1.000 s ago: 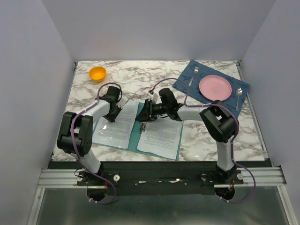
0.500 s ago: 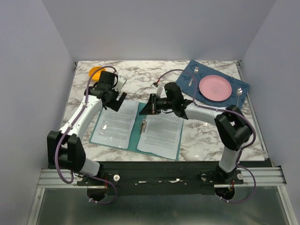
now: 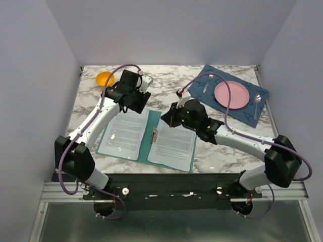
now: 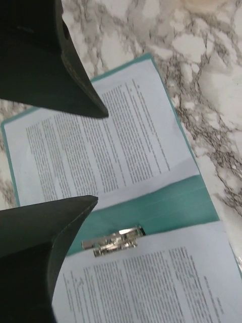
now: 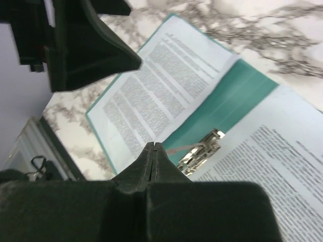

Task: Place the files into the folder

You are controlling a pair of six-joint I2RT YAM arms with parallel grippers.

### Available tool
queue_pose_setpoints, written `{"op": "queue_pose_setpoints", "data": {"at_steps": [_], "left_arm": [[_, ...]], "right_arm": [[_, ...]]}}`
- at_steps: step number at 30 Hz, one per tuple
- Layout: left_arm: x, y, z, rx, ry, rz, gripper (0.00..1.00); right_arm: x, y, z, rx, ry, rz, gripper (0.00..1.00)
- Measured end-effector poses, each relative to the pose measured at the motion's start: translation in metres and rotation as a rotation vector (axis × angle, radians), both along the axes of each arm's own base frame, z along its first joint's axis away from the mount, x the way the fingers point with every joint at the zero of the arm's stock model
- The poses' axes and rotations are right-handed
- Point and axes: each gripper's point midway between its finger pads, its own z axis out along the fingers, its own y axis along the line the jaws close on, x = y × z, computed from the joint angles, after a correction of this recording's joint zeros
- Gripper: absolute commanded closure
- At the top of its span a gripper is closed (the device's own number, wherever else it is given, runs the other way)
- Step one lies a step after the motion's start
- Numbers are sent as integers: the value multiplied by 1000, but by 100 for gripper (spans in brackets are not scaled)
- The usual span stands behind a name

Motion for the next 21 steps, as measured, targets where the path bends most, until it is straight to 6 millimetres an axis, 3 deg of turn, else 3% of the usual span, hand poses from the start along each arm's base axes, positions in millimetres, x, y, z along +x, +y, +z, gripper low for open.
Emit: {"op": "queue_pose_setpoints", "data": {"at_steps": [3, 4, 5, 8, 11, 12, 13, 16, 19, 21], "left_arm": [[3, -13, 1, -68, 17, -20, 21], [2, -18, 1, -87, 26, -33, 4], [1, -29, -1, -112, 52, -67, 1], [7, -57, -6, -130, 92, -132, 1], [3, -79, -33, -117, 147, -177, 1], [0, -82, -41, -112, 165, -180, 1], [-3, -82, -49, -107, 179, -176, 11], [-6, -81, -61, -101, 200, -146, 22], [-1, -84, -72, -85, 198, -105, 24], [1, -89, -80, -71, 195, -83, 20]], "right_arm": [[5, -16, -6, -12, 1, -74, 99], [3, -19, -10, -5, -5, -78, 99], [1, -22, -15, -8, -13, -86, 99], [-14, -13, -31, -80, -52, -78, 99], [-31, 0, -35, -116, -86, -37, 99], [-31, 0, -35, -123, -96, -39, 99], [-29, -2, -34, -131, -105, -50, 99], [-22, -11, -38, -167, -107, -98, 99], [-18, -16, -40, -179, -109, -138, 99], [-18, -18, -42, -178, -105, -149, 99]]}}
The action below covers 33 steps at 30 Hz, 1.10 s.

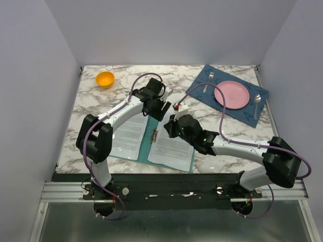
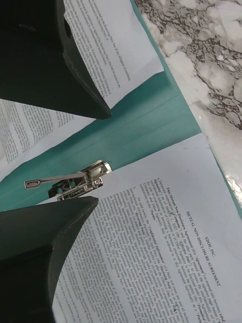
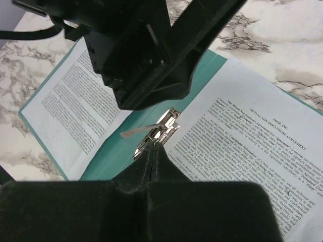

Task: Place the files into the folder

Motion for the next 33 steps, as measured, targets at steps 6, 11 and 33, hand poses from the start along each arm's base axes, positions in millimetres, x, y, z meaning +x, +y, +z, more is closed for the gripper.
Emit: {"op": "queue_pose_setpoints", "data": {"at_steps": [6, 11, 33], "left_arm": [[4, -13, -30, 24, 32, 25, 17], [8, -13, -56, 44, 65, 58, 5], [19, -19, -77, 48, 75, 89, 6]], "right_arm": [[4, 8, -18, 11, 4, -3, 99], [3, 12, -31, 10, 2, -5, 99], [10, 42, -76, 13, -6, -15, 99]]}}
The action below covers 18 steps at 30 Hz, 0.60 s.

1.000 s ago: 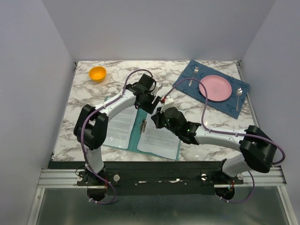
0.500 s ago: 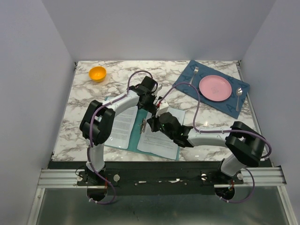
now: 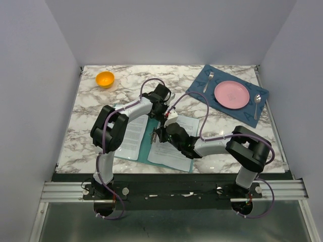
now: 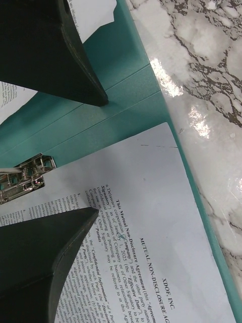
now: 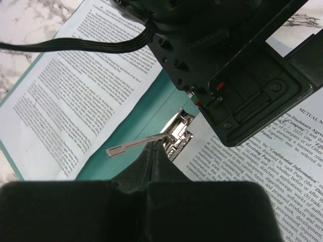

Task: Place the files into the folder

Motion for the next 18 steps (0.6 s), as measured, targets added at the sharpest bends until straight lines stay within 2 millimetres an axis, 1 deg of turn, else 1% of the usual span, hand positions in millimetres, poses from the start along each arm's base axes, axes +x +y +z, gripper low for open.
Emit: {"op": "queue_pose_setpoints", "data": {"at_steps": [9, 16, 18], "left_arm": [[1, 0, -5, 19, -1, 3, 7], [0, -1, -6, 25, -1, 1, 8], [0, -1, -6, 25, -1, 1, 8]], "right_arm": [[4, 7, 9, 79, 16, -33, 99], [11, 24, 10, 102, 11, -19, 99], [11, 27, 7, 103, 14, -12, 99]]}}
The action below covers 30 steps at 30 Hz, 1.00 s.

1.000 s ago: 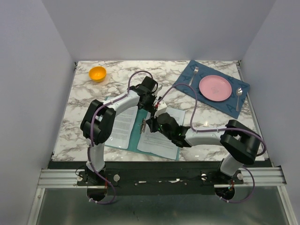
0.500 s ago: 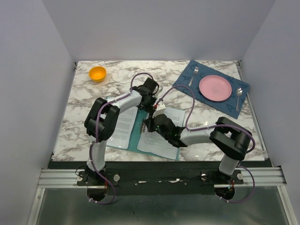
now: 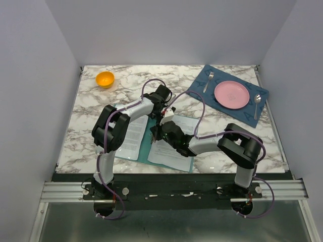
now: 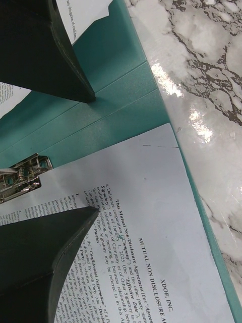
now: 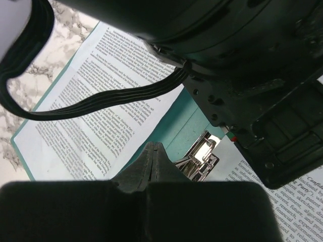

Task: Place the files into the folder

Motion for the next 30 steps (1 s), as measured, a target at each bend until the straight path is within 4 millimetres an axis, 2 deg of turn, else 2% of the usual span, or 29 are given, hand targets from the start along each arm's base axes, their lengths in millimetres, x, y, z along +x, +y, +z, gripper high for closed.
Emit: {"op": "queue_pose_setpoints", "data": {"at_steps": [13, 30], "left_arm": [[0, 1, -1, 9, 8, -2, 13], [1, 3, -2, 19, 4, -24, 19]], "right_arm": [[-3, 15, -17, -11, 35, 54, 99], [-21, 26, -32, -5, 92, 162, 99]]}}
